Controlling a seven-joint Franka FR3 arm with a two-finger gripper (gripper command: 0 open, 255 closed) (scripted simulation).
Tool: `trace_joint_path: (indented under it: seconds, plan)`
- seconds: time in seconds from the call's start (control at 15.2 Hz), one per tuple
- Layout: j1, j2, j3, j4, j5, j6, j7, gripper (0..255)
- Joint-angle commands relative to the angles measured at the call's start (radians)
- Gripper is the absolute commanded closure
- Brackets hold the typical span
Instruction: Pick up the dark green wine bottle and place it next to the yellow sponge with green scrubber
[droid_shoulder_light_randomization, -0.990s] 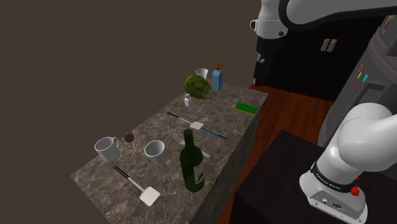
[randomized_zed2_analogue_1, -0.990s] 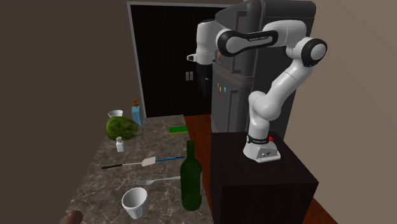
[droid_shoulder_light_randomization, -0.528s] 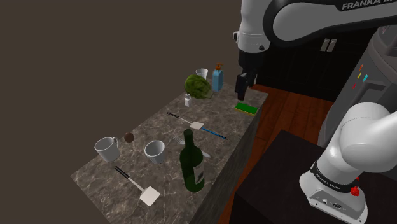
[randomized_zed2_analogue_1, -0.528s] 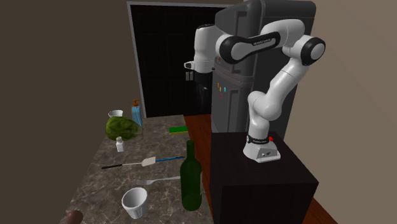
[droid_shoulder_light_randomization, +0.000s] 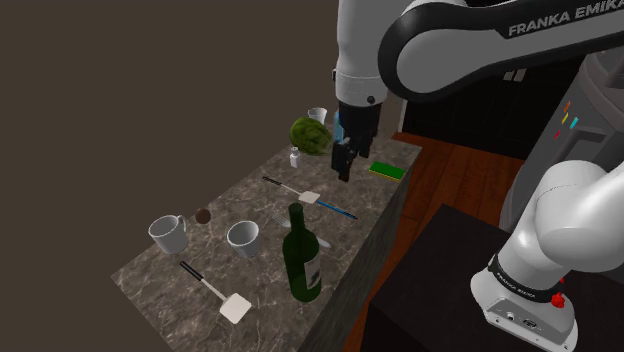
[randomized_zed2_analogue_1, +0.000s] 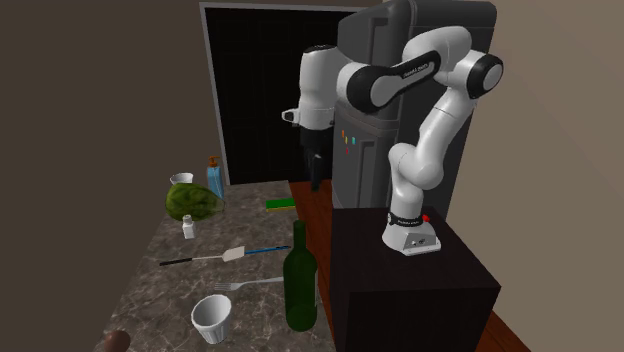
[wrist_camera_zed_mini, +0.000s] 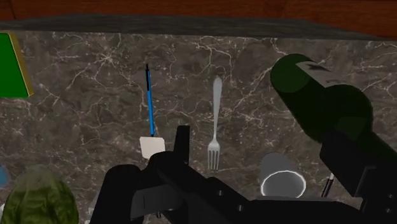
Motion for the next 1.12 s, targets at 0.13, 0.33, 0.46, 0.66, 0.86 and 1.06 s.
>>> trace_joint_path:
  seconds: [0.13,0.33,0.46,0.66,0.86,1.06]
  plan:
    - [0.013,0.099,0.08,0.064,0.015,0.051,0.104,0]
    - [0.018,0.182,0.136,0.124,0.008,0.084,0.181,0]
    - [0.019,0.241,0.173,0.169,-0.007,0.104,0.234,0]
    - [0.023,0.317,0.215,0.229,-0.034,0.124,0.301,0]
    - [0.023,0.33,0.219,0.2,-0.04,0.164,0.306,0]
    - [0.023,0.345,0.223,0.173,-0.047,0.204,0.312,0]
